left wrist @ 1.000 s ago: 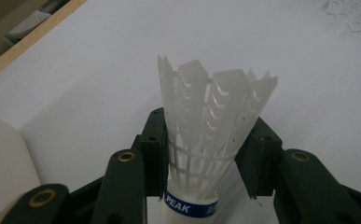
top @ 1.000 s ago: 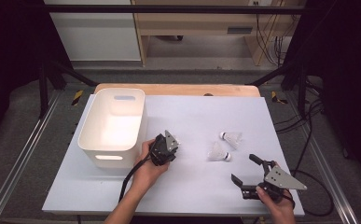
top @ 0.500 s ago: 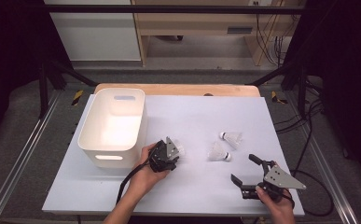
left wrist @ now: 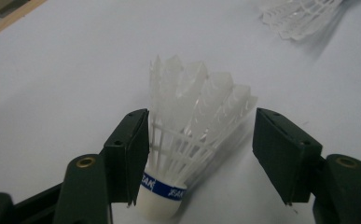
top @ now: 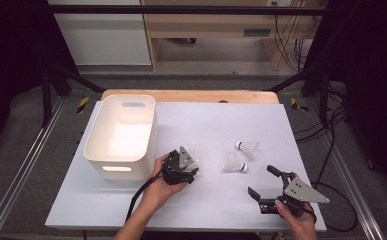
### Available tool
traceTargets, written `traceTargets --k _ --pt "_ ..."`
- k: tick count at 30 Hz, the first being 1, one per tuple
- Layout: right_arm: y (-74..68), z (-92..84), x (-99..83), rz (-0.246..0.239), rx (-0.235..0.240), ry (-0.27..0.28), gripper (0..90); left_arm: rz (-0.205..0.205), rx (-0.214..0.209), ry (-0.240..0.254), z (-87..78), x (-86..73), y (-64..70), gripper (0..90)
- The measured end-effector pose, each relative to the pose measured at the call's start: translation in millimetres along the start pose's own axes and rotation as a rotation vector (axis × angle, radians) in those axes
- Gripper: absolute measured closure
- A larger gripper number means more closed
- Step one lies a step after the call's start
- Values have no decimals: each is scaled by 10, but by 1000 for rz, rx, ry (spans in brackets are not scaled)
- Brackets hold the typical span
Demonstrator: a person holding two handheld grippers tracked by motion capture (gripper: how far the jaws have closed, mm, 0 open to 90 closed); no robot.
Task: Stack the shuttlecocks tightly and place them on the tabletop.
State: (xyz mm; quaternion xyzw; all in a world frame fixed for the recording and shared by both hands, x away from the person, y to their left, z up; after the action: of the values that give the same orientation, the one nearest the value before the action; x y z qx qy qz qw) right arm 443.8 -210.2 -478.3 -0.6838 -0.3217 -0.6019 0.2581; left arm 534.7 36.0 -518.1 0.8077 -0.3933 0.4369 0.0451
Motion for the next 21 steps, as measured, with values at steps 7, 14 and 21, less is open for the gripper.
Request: traceTargets --k 7,14,21 --pt "-19 2 9 -2 5 3 45 -5 -16 4 78 57 54 351" --pt "-16 -3 7 7 6 5 44 -3 -40 26 42 72 137 331" --pt "-27 -2 0 10 4 0 43 -32 -52 60 37 124 147 221"
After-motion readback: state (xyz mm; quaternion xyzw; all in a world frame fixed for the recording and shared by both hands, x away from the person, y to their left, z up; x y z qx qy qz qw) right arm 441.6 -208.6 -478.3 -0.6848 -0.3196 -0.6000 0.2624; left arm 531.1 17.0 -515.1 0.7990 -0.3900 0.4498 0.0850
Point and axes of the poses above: each handheld gripper's, and its own axes: z roughly forward along the jaws, x roughly out of its top, y roughly to its right, the point moved 8 cm from there along z, roughly forward along the jaws, and after that the axes turned 6 degrees about x, right-handed, at the moved point
